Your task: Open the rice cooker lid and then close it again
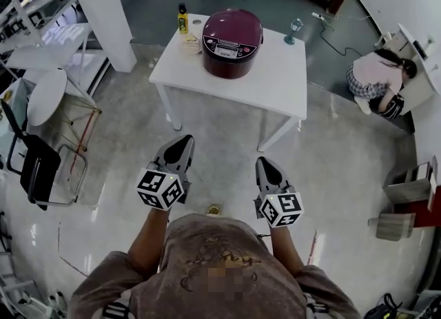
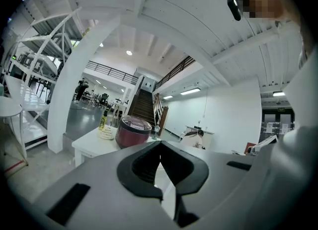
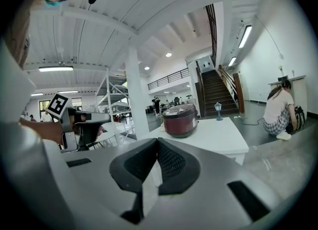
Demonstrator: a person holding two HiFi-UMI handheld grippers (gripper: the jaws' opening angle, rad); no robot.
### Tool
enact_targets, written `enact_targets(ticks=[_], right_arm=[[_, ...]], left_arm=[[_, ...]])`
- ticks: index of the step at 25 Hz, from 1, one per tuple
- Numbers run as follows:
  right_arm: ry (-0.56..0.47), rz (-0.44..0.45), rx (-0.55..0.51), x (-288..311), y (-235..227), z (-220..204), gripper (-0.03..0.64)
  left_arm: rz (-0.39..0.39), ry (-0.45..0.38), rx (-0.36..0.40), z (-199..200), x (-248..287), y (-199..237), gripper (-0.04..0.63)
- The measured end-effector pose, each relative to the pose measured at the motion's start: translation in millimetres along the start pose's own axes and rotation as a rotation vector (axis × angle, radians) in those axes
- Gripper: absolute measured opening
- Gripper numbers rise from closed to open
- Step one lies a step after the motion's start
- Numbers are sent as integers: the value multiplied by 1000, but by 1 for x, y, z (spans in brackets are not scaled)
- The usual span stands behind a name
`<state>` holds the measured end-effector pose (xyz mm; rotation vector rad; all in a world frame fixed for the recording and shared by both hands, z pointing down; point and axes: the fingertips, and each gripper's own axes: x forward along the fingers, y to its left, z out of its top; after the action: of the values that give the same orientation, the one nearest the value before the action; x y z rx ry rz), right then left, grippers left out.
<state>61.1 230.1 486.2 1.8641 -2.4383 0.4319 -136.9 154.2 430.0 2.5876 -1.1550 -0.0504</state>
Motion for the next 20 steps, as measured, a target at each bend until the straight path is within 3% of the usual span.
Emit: enact_targets(ticks=[9, 20], right_arm=[[5, 41, 11, 17, -11, 0, 3], [-9, 15, 6, 42, -40, 7, 3]], left_arm=[[28, -9, 7, 7, 17, 3, 21], [-4, -16, 12, 10, 63, 9, 21]])
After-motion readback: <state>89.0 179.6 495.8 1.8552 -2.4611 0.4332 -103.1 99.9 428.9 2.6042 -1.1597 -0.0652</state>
